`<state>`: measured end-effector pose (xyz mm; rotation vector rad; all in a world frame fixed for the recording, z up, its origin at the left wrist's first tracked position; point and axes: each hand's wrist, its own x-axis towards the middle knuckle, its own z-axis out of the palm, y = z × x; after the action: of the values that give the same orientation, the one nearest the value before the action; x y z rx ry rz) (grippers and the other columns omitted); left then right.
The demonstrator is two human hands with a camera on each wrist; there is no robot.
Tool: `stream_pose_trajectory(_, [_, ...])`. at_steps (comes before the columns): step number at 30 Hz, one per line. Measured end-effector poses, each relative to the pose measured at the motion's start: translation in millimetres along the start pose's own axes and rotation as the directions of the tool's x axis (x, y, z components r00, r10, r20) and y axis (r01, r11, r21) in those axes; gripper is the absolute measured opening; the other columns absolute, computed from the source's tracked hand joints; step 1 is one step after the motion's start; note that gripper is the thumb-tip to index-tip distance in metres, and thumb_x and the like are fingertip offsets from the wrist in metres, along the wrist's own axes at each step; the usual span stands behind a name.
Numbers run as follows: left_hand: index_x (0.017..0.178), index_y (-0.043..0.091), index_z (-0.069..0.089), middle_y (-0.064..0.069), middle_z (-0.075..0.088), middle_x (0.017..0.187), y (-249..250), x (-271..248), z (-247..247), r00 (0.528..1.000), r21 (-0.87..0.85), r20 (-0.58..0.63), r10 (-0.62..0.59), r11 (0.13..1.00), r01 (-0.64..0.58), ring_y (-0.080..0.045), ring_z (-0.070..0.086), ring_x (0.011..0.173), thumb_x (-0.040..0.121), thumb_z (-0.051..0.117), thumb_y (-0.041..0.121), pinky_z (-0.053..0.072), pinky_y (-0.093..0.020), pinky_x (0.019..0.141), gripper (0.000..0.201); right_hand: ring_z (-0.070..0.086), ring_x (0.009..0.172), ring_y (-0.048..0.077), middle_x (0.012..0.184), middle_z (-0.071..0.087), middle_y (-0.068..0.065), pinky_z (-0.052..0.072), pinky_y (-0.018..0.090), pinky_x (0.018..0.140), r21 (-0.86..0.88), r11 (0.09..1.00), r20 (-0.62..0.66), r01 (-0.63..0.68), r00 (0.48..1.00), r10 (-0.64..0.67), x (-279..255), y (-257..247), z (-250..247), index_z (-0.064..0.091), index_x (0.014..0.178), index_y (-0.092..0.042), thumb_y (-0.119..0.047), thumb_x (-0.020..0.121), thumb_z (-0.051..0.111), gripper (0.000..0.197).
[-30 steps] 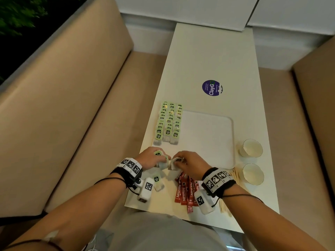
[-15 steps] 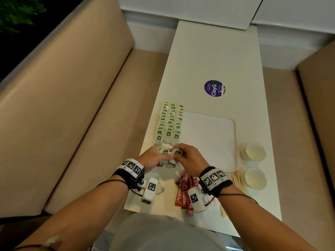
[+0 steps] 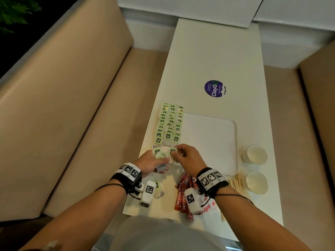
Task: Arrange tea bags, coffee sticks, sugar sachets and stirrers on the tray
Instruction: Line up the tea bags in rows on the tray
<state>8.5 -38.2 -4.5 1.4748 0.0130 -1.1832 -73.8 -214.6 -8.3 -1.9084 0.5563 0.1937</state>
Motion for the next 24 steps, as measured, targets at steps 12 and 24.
stream_pose_trajectory(12, [0.101, 0.006, 0.068, -0.011, 0.064, 0.08, -6, 17, -14, 0.993, -0.059, -0.118, -0.022, 0.998, 0.015, -0.021, 0.063, 0.073, 0.093, 0.069, 0.008, 0.057, -0.029, 0.065, 0.008, 0.068, 0.068, 0.016, 0.071, 0.073, 0.002, 0.053, 0.029, 0.071, -0.11, 0.99, 0.086, -0.09, 0.991, 0.1, 10, 8, 14, 0.074, 0.08, -0.012, -0.036, 0.099, 0.062, 0.033])
stream_pose_trajectory(24, [0.098, 0.002, 0.064, -0.016, 0.062, 0.096, -11, 23, -33, 0.982, -0.152, -0.167, -0.086, 0.987, 0.061, -0.029, 0.057, 0.088, 0.085, 0.047, -0.024, 0.057, -0.035, 0.078, 0.034, 0.071, 0.07, 0.025, 0.069, 0.074, 0.006, 0.057, 0.035, 0.071, -0.198, 0.952, -0.016, -0.232, 0.972, 0.234, 55, 3, 39, 0.074, 0.062, -0.013, -0.024, 0.093, 0.062, 0.035])
